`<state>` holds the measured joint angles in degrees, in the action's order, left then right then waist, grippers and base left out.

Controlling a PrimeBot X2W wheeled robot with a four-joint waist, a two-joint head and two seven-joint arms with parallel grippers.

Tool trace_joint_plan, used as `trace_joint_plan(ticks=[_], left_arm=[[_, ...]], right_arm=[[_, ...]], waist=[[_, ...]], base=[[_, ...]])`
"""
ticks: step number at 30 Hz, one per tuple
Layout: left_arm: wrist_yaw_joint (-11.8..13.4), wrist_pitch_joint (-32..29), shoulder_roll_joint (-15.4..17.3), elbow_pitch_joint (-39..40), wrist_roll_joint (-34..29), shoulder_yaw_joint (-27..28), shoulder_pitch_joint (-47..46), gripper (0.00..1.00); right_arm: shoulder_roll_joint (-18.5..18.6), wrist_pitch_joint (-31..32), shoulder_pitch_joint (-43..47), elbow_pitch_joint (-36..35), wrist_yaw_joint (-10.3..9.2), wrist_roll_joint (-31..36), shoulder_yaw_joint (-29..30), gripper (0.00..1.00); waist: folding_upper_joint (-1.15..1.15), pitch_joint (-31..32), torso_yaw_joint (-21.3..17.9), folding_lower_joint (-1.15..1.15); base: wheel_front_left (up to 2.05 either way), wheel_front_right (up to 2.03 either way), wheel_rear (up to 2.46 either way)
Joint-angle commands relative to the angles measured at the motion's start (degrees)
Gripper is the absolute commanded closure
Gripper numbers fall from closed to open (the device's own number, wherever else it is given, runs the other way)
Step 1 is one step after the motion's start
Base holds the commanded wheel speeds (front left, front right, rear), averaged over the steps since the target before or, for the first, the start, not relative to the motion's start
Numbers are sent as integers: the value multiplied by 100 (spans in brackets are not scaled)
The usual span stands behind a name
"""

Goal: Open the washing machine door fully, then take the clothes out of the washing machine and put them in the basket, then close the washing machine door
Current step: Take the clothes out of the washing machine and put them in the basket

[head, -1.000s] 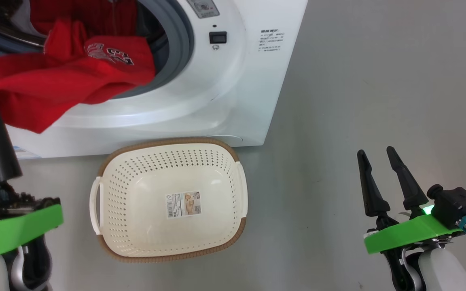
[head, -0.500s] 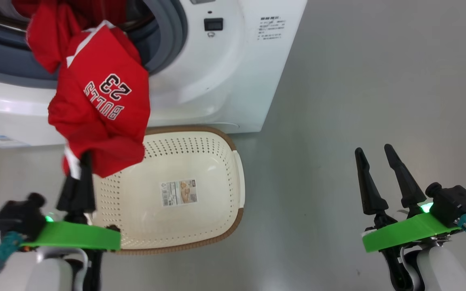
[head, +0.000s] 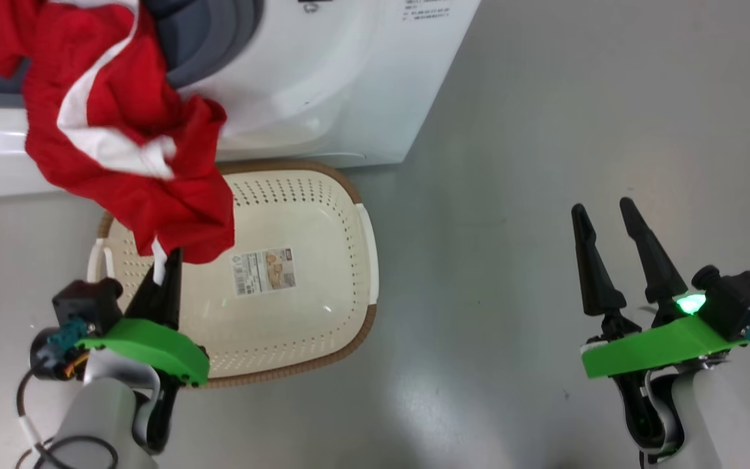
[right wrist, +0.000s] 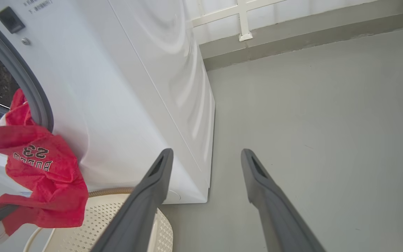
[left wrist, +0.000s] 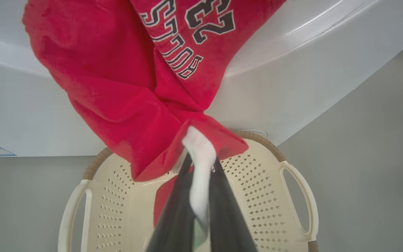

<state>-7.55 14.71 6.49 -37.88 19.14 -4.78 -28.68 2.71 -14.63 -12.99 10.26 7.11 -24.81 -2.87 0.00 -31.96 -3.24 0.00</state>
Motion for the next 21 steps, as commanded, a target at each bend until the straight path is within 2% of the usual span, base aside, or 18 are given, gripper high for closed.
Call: trace_joint_plan(ticks=[1,8,10,11,12,13,14,15,21], left_arm=[[7,29,200,39,20,133,-69,100],[7,29,373,-581,54,-10,-627,100],[7,29,394,-716,64,-24,-745,95],[7,29,403,-786,65,-24,-797,87],[7,29,416,-856,67,-28,-846,75],[7,29,433,-912,71,-26,-894,57],[7,29,449,-960,73,-16,-940,34],[7,29,457,-1002,70,-6,-972,0],[7,29,416,-1048,89,95,-1026,0]], right_arm=[[17,-37,-60,-160,37,-46,-152,0],[17,-37,-180,-225,37,-69,-174,0],[17,-37,-202,-239,37,-72,-178,0],[17,-37,-209,-243,37,-71,-181,0],[17,-37,-214,-248,37,-70,-188,0],[17,-37,-219,-257,37,-70,-199,0],[17,-37,-227,-265,37,-70,-204,0],[17,-37,-230,-268,37,-68,-206,0],[17,-37,-209,-269,37,-42,-172,0]], waist=[[0,-192,-110,0],[0,-490,-237,0],[0,-546,-258,0],[0,-566,-266,0],[0,-585,-274,0],[0,-604,-285,0],[0,-624,-291,0],[0,-629,-294,0],[0,-613,-254,0]], base=[[0,0,0],[0,0,0],[0,0,0],[0,0,0],[0,0,0],[0,0,0],[0,0,0],[0,0,0],[0,0,0]])
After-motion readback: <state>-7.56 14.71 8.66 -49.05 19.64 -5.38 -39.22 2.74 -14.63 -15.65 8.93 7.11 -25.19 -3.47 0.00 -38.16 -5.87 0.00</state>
